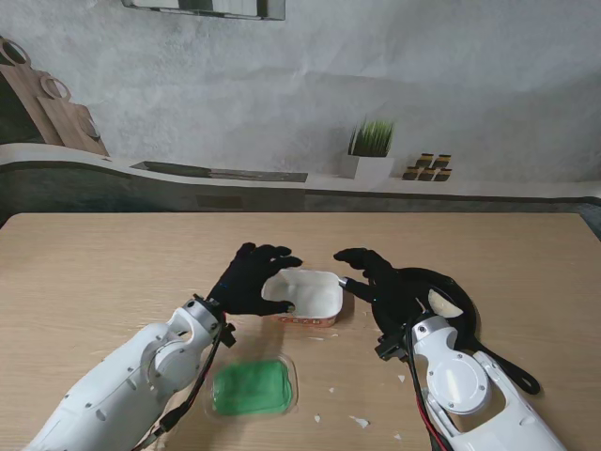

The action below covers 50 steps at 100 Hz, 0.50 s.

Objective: Load dumplings into a food container

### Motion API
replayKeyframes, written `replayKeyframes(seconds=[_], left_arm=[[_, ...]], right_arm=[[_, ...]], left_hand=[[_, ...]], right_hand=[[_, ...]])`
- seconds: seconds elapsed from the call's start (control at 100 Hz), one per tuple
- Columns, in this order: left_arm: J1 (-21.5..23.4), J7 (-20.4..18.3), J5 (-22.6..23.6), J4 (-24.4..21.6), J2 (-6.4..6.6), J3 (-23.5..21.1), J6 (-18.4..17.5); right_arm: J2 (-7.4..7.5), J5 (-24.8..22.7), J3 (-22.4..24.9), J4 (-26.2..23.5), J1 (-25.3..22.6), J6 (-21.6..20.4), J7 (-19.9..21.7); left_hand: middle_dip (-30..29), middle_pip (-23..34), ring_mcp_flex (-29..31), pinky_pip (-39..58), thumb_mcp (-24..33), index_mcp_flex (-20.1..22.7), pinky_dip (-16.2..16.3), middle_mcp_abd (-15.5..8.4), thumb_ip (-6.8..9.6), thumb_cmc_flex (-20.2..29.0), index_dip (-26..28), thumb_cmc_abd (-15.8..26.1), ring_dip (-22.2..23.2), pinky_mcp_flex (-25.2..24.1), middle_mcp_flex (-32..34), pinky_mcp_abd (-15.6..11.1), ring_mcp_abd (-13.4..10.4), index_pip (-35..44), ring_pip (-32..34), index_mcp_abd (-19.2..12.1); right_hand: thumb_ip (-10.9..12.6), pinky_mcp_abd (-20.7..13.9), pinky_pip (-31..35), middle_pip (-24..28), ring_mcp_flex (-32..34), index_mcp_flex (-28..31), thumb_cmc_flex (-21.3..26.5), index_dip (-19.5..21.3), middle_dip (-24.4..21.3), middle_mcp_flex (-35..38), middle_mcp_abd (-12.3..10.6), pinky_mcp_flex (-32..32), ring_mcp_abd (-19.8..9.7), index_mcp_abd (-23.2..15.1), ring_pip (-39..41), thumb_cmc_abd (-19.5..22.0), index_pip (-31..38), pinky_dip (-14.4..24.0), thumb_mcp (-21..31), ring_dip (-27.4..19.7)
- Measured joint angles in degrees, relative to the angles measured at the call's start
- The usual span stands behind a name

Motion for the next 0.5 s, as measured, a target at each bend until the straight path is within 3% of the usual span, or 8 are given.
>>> replayKeyframes(seconds=[0.09, 0.18, 0.29, 0.43, 0.5], left_arm=[[5.3, -4.8, -10.1, -6.2, 0.01, -5.5, 0.6], [9.2, -7.1, -16.5, -10.2, -0.14, -9.2, 1.6], [13.6, -11.7, -28.1, -14.5, -0.41, -13.3, 5.3], [16.5, -11.3, -26.2, -15.3, -0.58, -16.5, 5.5], [17.6, -11.3, -28.4, -15.6, -0.55, -17.5, 6.6]], right_arm=[[0.03, -0.3, -0.1, 0.0, 0.1, 0.3, 0.0], [0.08, -1.2, -0.2, 0.0, 0.1, 0.3, 0.0], [0.09, -1.5, 0.0, 0.0, -0.1, 0.3, 0.0], [0.09, -2.0, 0.8, -0.1, -0.8, 0.1, 0.0], [0.10, -2.0, 1.1, -0.1, -1.0, 0.1, 0.0]], left_hand=[[-1.9, -1.8, -0.6, 0.0, -3.9, -0.7, 0.0, 0.7, 0.01, 0.0, -0.4, 2.9, -1.1, 0.6, -0.6, 0.2, 0.4, -1.6, -2.1, 0.2], [-3.4, -4.1, -2.1, 0.0, -6.6, -1.7, 0.0, 0.7, 0.01, 0.1, -0.9, 4.7, -2.6, 1.0, -0.7, 0.2, 0.5, -3.1, -4.2, 0.4], [-4.8, -6.9, -2.8, 0.0, -8.8, -3.5, -0.8, 0.7, 0.73, 1.6, -1.8, 5.8, -4.1, 1.3, -1.4, 0.7, 0.6, -4.8, -6.5, 2.0], [-4.8, -7.3, -2.9, 0.0, -9.3, -3.6, -0.9, 0.7, 0.74, 1.7, -1.9, 6.3, -4.2, 1.9, -1.6, 1.7, 1.0, -5.3, -6.5, 2.7], [-4.7, -6.4, -2.8, 0.0, -10.0, -3.6, -1.5, 0.7, 0.75, 2.3, -1.9, 6.3, -4.2, 3.2, -1.6, 3.2, 2.2, -5.3, -6.5, 2.8]], right_hand=[[0.0, 0.0, 0.0, 0.1, 0.0, 0.0, 0.0, 0.0, 0.2, 0.0, 0.2, 0.0, 0.1, 0.0, 0.6, 0.0, 0.0, 0.0, 0.0, 0.1], [0.0, 0.0, 0.0, 0.2, 0.0, 0.0, 0.0, 0.0, 0.2, 0.0, 0.2, 0.0, 0.1, 0.0, 0.6, 0.0, 0.0, 0.1, 0.0, 0.3], [0.0, 0.0, 0.0, 0.2, 0.0, 0.0, 0.0, 0.0, 0.2, 0.0, 0.2, 0.0, 0.1, 0.0, 0.6, 0.0, 0.0, 0.6, 0.0, 0.4], [0.0, 0.0, 0.0, 0.2, 0.0, 0.0, 0.0, 0.0, 0.2, 0.0, 0.2, 0.0, 0.1, 0.0, 0.6, 0.0, 0.0, 0.6, 0.0, 0.4], [0.0, 0.0, 0.0, 0.2, 0.0, 0.0, 0.0, 0.0, 0.2, 0.0, 0.2, 0.0, 0.1, 0.0, 0.6, 0.0, 0.0, 0.6, 0.0, 0.4]])
